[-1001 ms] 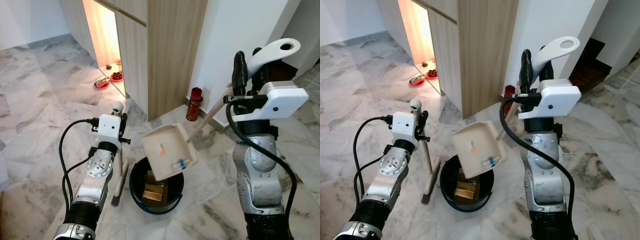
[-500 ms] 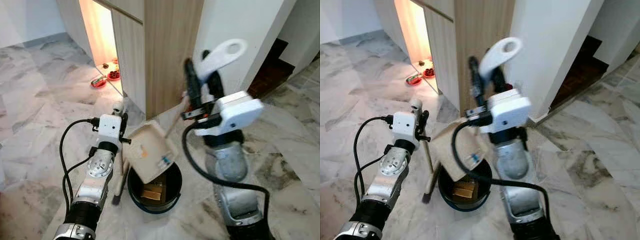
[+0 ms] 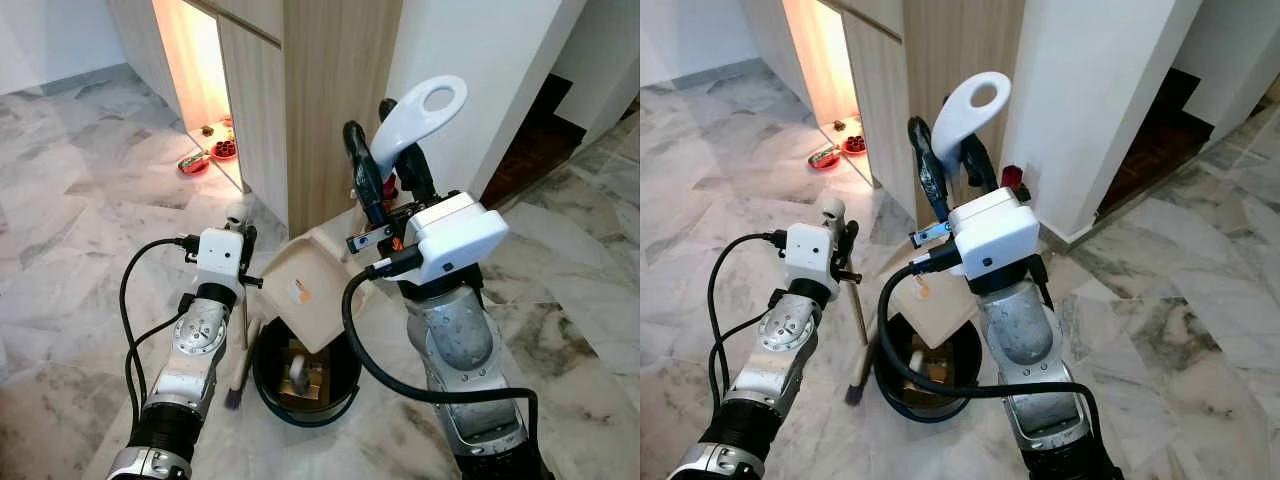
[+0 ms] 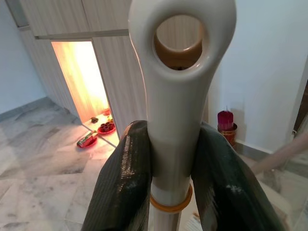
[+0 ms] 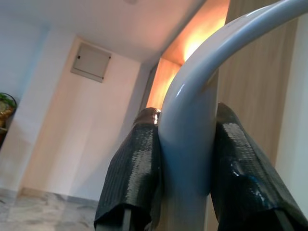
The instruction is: Sweep floor
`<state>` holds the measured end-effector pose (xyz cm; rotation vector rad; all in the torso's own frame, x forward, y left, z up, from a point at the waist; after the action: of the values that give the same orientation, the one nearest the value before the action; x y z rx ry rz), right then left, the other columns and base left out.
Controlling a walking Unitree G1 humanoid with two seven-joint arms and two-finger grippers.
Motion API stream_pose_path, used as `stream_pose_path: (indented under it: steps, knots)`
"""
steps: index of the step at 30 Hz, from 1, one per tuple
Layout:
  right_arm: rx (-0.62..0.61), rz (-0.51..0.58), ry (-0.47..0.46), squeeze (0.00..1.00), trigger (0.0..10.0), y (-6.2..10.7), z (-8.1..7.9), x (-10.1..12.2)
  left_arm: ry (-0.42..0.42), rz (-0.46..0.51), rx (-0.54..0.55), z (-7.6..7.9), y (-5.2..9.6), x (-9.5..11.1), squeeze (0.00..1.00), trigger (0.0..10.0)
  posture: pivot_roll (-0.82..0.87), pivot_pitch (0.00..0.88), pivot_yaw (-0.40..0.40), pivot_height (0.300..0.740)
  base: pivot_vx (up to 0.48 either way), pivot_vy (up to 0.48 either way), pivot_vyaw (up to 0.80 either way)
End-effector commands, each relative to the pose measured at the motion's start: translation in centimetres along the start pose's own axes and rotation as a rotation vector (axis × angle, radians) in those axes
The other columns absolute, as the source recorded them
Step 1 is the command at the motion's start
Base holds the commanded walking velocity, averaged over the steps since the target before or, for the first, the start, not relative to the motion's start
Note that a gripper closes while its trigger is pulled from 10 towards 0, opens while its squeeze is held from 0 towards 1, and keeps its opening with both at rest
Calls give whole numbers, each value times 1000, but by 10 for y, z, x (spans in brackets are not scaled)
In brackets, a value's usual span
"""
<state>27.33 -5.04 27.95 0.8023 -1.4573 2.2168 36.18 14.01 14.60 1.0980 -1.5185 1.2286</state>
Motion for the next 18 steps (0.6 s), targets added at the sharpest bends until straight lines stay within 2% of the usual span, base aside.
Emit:
stream_pose_path:
  steps: [1, 4, 5, 8, 9, 10, 12, 14, 16, 17, 18]
  knots:
    - [5, 114, 21, 0, 10000, -6, -1, 23, -12, 66, -14, 2, -2, 14, 0, 10000, 113, 85, -35, 740, 0, 0, 0]
    - [-4, 103, 45, 0, 10000, -5, 2, 22, -12, 66, -15, 2, -2, 14, 0, 10000, 113, 85, -35, 740, 0, 0, 0]
    - [-41, 82, 62, 0, 10000, -4, 10, 18, -12, 66, -17, 2, -2, 14, 0, 10000, 112, 86, -34, 740, 0, 0, 0]
    - [-201, -3, 119, 0, 10000, 1, 45, 4, -12, 64, -20, 3, -2, 14, 0, 10000, 112, 86, -34, 740, 0, 0, 0]
    - [-230, -13, 127, 0, 10000, 3, 52, 2, -12, 63, -20, 3, -2, 14, 0, 10000, 112, 85, -34, 740, 0, 0, 0]
    - [-315, -48, 175, 0, 10000, 9, 75, -2, -13, 59, -21, 3, -1, 13, 0, 10000, 112, 86, -33, 740, 0, 0, 0]
    - [-374, -70, 209, 0, 10000, 15, 93, -6, -14, 56, -21, 2, -1, 12, 0, 10000, 109, 85, -33, 740, 0, 0, 0]
    - [-389, -76, 220, 0, 10000, 18, 99, -6, -15, 55, -21, 2, -1, 12, 0, 10000, 109, 85, -33, 740, 0, 0, 0]
    - [-476, -141, 297, 0, 10000, 34, 127, -15, -19, 51, -17, 1, -1, 11, 0, 10000, 110, 87, -34, 740, 0, 0, 0]
    - [-476, -141, 297, 0, 10000, 34, 127, -15, -19, 51, -17, 1, -1, 11, 0, 10000, 110, 87, -34, 740, 0, 0, 0]
    - [-524, -164, 305, 0, 10000, 43, 139, -17, -21, 51, -16, 0, -2, 11, 0, 10000, 112, 87, -34, 740, 0, 0, 0]
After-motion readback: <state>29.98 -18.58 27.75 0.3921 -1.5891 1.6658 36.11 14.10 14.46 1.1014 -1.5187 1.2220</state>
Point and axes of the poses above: a point about 5 cm out from each wrist's last joint towards the gripper, its own y axis pointing back from the gripper into the wrist, its own x axis along the axis of the wrist's last joint, z = x × y, the point moved 3 cm from there along -y, pointing out of the wrist towards the gripper, and after that the axes turned 3 degrees about y, right-handed, at the moved point
